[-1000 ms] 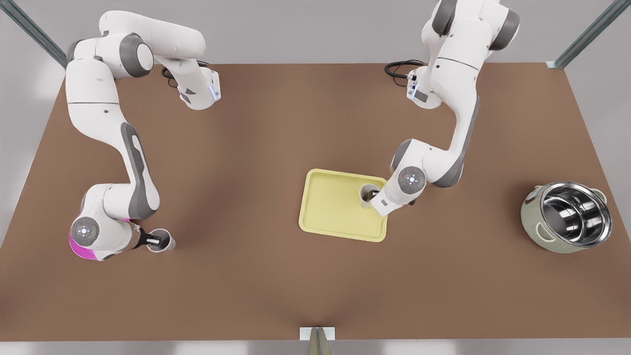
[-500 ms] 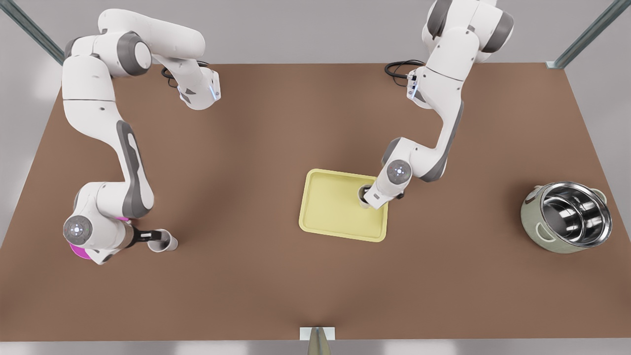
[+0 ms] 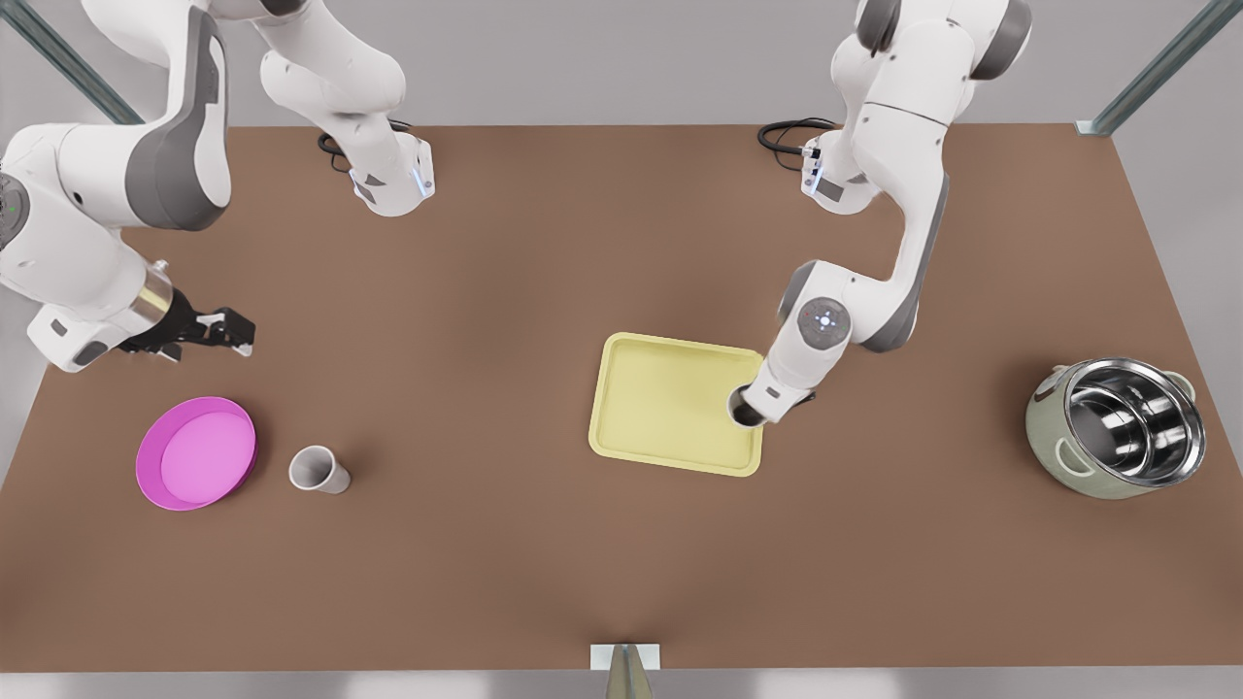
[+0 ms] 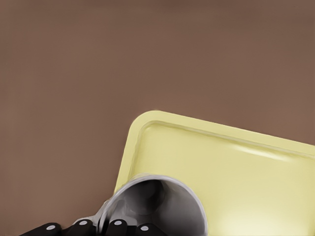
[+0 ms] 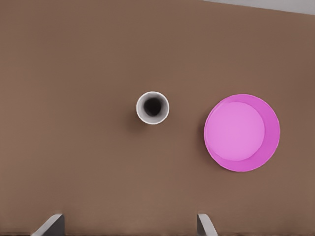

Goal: Use the left arm to pick up the white IKEA cup from the tray and place it on the middle-left position; use the right arm to pick up the white IKEA cup from the tray and place it on the middle-right position

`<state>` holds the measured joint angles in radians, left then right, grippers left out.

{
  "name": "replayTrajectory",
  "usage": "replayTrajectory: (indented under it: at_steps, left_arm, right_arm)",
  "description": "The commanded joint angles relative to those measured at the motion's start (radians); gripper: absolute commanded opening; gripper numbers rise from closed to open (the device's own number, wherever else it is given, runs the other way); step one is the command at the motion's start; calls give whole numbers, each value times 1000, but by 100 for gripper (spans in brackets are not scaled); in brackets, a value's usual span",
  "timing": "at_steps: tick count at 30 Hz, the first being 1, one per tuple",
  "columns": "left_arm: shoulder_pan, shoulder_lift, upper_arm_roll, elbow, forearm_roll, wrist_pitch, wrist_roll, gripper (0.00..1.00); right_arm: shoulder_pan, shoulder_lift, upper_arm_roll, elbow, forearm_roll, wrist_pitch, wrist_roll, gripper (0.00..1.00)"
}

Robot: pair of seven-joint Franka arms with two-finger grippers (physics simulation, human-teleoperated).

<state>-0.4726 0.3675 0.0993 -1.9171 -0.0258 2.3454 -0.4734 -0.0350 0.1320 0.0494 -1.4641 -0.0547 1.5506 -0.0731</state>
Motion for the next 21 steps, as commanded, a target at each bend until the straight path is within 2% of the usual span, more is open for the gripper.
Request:
replayTrajectory:
  at_steps: [1, 4, 7, 10, 21]
  left_arm:
    - [63, -36, 33, 17, -43, -126, 234, 8]
    - [233, -42, 37, 26, -108, -153, 578, 8]
    - [333, 25, 36, 76, -138, -86, 795, 8]
    - [370, 105, 36, 110, -137, 9, 854, 8]
    - [378, 191, 33, 112, -172, 173, 871, 9]
  right_arm:
    - [21, -2, -29, -2, 38, -69, 53, 100]
    - [20, 1, -28, -2, 39, -75, 59, 100]
    - [21, 3, -25, 5, 39, -99, 61, 100]
    - [18, 44, -31, 53, 33, -89, 59, 100]
    - [14, 66, -43, 79, 29, -80, 50, 100]
